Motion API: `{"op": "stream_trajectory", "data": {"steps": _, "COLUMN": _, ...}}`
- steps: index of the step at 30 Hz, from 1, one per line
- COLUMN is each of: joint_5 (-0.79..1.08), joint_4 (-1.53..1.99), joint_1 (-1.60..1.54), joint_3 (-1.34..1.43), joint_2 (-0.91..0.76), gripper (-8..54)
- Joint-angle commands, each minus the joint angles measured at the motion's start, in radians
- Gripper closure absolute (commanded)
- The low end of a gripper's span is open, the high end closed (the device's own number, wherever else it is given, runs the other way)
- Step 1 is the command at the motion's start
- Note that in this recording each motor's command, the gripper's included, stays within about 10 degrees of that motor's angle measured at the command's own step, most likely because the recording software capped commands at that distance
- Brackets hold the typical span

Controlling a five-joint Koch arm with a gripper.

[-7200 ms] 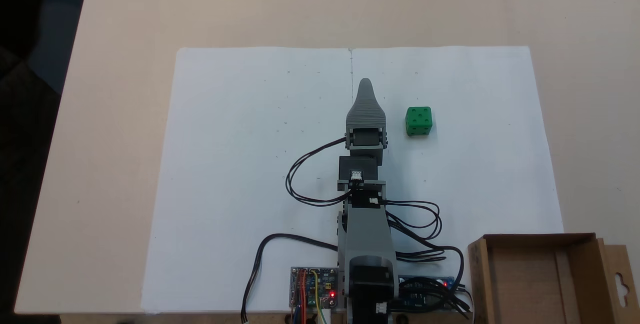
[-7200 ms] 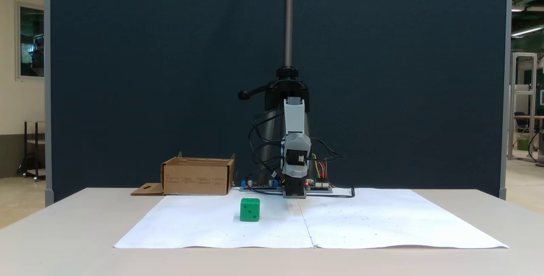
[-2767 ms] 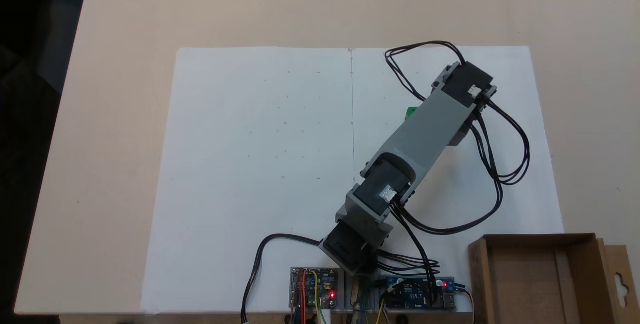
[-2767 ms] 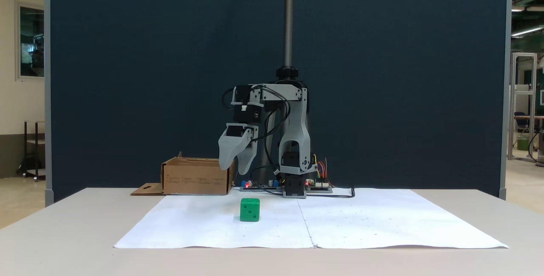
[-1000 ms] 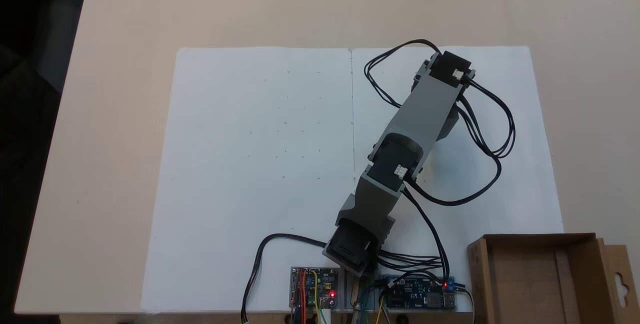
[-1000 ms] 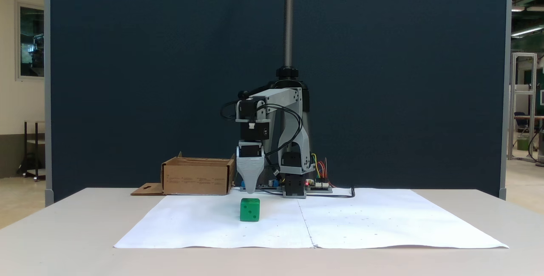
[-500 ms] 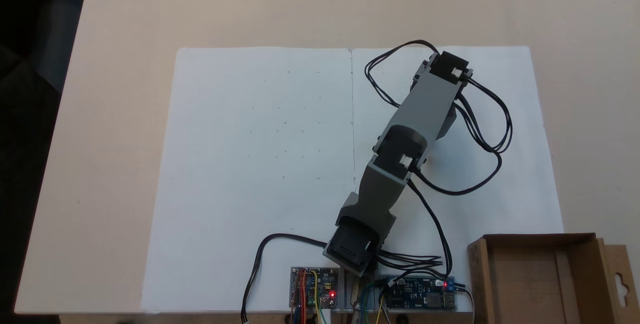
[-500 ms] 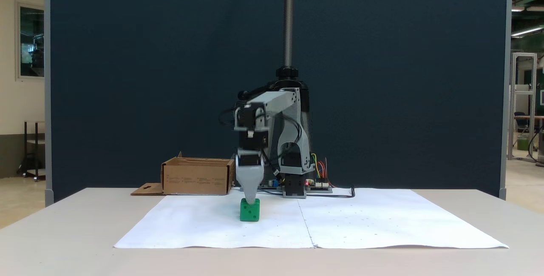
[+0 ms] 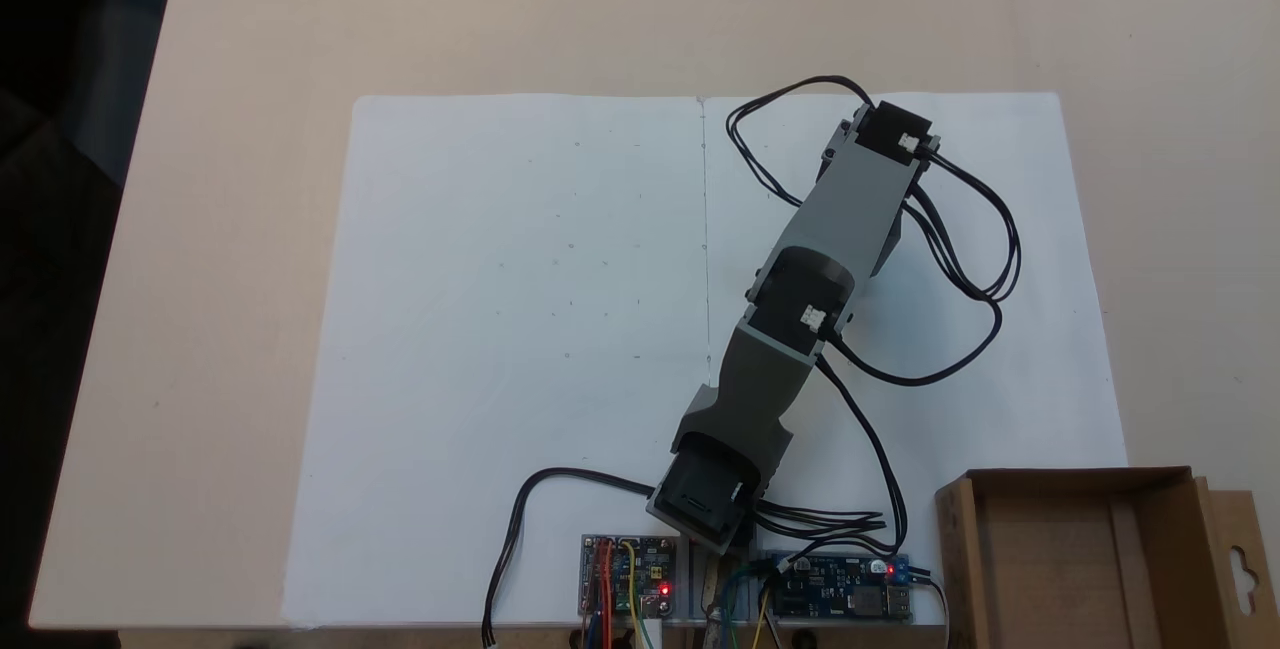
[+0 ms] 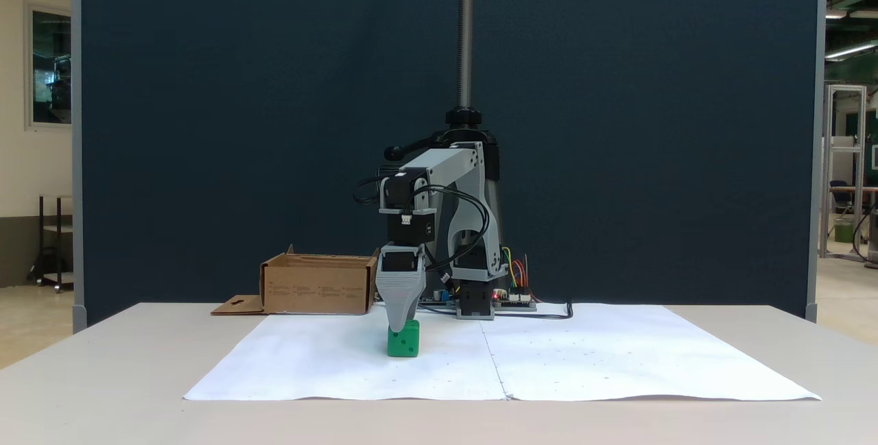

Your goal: Grasp a green dice and put it in the bin.

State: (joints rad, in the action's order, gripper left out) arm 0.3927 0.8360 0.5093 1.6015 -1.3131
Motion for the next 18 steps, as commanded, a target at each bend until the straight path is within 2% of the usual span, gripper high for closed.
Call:
{"op": "stream_trajectory", "data": {"steps": 1, "joint_5": -0.072, "joint_4": -0.031, "joint_1": 0.006, "joint_3": -0.015, "joint_2": -0.011, "gripper": 2.5}}
{"op": "stream_trajectory", "data": {"steps": 18, "joint_5": -0.072, "joint_4": -0.066, "joint_1": -0.025, "joint_3": -0.015, "joint_2": 0.051, "gripper": 2.5}}
